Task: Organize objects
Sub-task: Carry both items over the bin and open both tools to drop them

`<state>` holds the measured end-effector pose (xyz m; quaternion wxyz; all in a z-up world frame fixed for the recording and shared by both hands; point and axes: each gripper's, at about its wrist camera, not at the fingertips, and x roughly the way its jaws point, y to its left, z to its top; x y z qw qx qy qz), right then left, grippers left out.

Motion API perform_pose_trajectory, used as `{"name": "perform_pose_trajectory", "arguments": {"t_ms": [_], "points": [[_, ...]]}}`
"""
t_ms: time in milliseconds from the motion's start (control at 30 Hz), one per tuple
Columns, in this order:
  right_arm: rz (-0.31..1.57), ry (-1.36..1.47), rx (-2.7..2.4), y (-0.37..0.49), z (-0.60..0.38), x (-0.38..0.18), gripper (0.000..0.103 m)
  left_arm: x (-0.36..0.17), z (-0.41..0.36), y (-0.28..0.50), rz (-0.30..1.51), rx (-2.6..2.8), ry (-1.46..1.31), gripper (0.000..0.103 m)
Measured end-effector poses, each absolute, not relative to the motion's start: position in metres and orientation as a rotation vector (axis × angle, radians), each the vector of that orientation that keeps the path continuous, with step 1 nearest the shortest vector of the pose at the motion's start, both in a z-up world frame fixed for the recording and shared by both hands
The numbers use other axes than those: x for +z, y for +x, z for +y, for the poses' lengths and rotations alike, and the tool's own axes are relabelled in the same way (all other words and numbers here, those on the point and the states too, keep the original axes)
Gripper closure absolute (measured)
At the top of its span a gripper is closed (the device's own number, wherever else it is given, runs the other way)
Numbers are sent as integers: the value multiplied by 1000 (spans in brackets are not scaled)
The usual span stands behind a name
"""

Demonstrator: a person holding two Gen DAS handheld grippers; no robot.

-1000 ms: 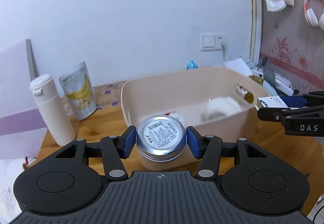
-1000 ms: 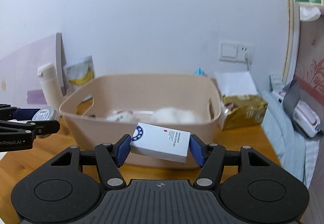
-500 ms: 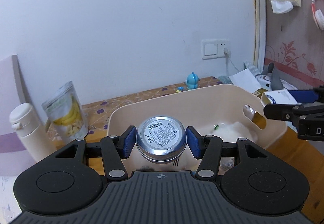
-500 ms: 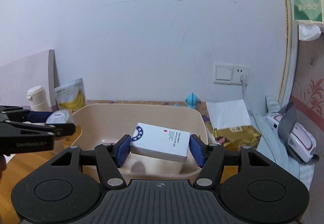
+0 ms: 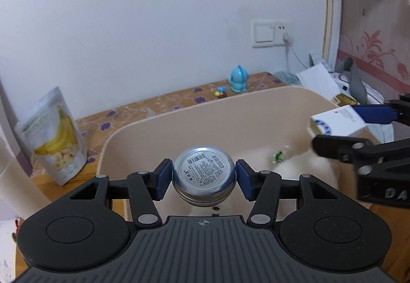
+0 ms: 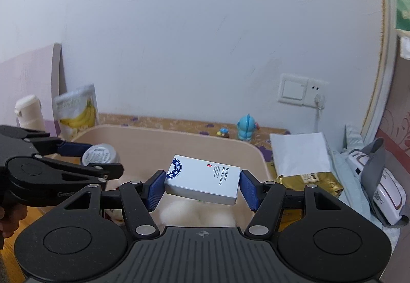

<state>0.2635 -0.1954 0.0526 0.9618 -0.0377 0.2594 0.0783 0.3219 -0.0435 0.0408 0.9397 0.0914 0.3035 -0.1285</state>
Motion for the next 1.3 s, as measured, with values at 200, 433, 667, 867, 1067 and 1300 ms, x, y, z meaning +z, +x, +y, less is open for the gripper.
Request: {"name": "perform_pose_trajectory", "arguments": {"t_ms": [200,433,667,867,1067,1300], "points": [[591,-110,190,281,-188,39,42,32,-43,333,686,-254,221,48],[665,-147,199,292,-182,24,42,27,-40,339,729,-256,255,48],[716,-165,206,298,-181,15,39,13,-45,343,807,-247,281,47],[730,-165,190,297,-184,12,22,17,-44,339,799,-207,282,28],[726,-108,208,295,-192,16,2,20,-45,339,790,-177,277,16],[721,-98,202,292,-197,18,0,22,-44,337,781,-155,274,16]]}}
